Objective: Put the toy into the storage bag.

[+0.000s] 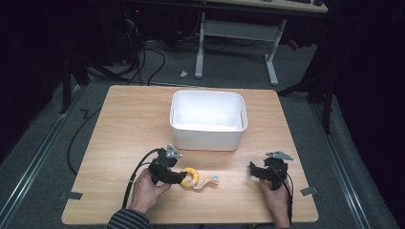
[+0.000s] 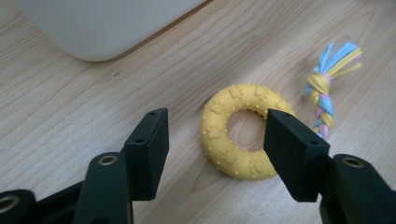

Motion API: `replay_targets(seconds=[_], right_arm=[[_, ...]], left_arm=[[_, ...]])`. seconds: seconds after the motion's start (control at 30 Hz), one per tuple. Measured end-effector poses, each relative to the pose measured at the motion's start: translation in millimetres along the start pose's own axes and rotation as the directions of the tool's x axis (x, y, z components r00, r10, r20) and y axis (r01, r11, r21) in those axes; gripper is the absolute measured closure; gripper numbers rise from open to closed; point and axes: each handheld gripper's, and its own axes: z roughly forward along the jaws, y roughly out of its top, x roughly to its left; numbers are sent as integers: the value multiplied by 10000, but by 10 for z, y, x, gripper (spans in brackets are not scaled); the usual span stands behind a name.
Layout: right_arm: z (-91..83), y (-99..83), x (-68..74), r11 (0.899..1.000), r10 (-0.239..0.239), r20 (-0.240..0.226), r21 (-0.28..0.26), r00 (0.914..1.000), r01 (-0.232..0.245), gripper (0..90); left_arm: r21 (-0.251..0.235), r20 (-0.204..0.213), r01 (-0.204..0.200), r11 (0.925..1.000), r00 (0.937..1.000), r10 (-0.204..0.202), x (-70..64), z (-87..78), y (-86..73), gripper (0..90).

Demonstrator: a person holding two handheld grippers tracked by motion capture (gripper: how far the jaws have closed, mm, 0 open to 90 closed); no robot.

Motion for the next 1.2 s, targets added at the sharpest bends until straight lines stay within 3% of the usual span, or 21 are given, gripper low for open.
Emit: replay_targets(seconds=[0.23,0.7,1.2], right_arm=[[0,0,-1,10000,-10,-7,-2,10000,10,129],[-2,-1,-1,10000,-12,-15,3,10000,12,129],[-4,-2,-1,10000,-21,-3,24,10000,21,130]], left_arm=[[587,-162,-280,9979,9994,290,-44,86,46,432],[1303,-307,-237,9912,9991,279,-45,260,101,499],[1680,-357,-224,9855,9989,288,-41,360,117,571]])
